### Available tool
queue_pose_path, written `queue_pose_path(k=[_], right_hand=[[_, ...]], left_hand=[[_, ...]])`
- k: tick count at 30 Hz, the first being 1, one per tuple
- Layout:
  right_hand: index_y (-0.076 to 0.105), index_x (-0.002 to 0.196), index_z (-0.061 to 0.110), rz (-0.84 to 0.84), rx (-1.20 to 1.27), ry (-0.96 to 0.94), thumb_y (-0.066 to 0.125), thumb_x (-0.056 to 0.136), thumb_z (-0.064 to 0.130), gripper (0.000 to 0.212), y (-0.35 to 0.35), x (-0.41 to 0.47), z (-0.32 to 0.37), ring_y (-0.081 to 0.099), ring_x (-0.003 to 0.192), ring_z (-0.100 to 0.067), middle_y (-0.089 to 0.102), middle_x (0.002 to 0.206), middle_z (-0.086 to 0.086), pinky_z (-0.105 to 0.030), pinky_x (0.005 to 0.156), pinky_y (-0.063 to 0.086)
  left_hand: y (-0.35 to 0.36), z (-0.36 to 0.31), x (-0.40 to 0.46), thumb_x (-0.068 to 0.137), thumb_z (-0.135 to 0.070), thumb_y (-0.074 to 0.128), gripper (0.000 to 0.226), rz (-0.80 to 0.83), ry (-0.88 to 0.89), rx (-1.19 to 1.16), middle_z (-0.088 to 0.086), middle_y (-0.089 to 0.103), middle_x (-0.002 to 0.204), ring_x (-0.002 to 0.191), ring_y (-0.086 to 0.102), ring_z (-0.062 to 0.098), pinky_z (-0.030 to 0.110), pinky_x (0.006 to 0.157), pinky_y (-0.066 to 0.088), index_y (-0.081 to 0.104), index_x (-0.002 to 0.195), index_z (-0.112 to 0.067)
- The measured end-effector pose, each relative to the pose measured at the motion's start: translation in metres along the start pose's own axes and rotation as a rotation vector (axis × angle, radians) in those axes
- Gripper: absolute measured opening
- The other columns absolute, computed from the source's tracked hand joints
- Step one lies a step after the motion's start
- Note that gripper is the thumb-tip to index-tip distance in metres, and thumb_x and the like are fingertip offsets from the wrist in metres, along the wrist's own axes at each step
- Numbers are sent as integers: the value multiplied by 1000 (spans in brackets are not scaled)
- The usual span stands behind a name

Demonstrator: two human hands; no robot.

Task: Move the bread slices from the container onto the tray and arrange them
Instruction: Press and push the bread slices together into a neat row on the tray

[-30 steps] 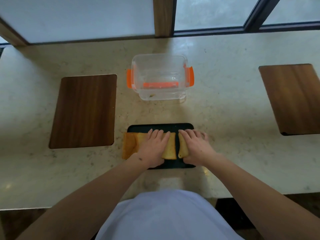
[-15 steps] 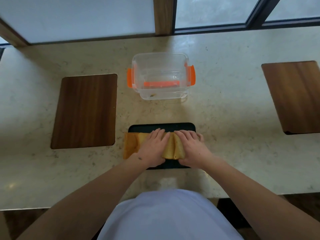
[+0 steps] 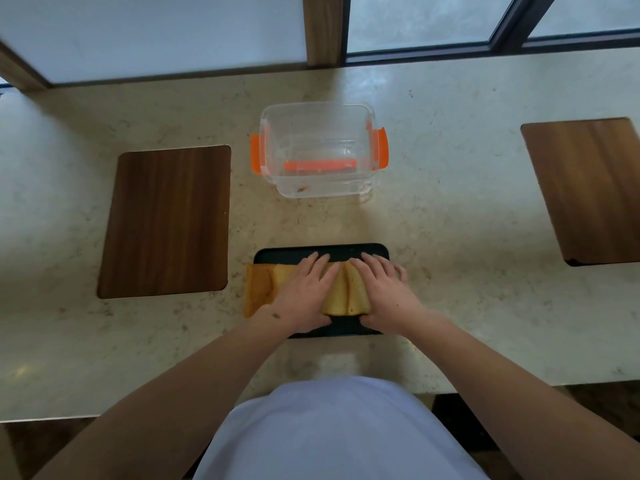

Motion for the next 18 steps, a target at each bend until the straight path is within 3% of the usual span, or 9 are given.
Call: queue_pose_path(k=[3,8,14,18], right_hand=[[-1,154,31,-8,56,64,80,62,47,124,-7,-8,-14,3,151,-29,6,165,-3,-58,118,11],[2,154,29,-52,231,185,86,61,46,127,-17,-27,-41,13,148,-29,16,163,-4,-58,116,20],[5,154,28,-47,270,173,86,62,44,124,-13,-29,-37,19,144,-30,23,159,-6,-55,116,22],[2,154,32,-14,152,76,85,63,46,124,-8,-19,-26,11,150,-29,9,165,-2,-55,119,17]], left_hand=[[-3,10,-9,65,-56,80,124,-38,7,-14,10,5,162,147,-4,29,44,117,-2,-3,152,-26],[-7,30,-24,63,-60,79,124,-105,-38,-69,8,11,161,147,-2,24,41,118,3,1,152,-22],[-6,41,-31,65,-60,78,122,-101,-66,-140,7,15,160,146,4,24,39,117,7,4,152,-16],[-7,43,-36,68,-60,77,119,-107,-77,-133,4,17,161,147,6,21,39,118,10,8,153,-14]])
Point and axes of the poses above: each hand's wrist, its own x-axis towards the middle knuckle, its own y-axis out of the palm, z = x × y, the point moved 2 cm from there along x, towards the middle knuckle
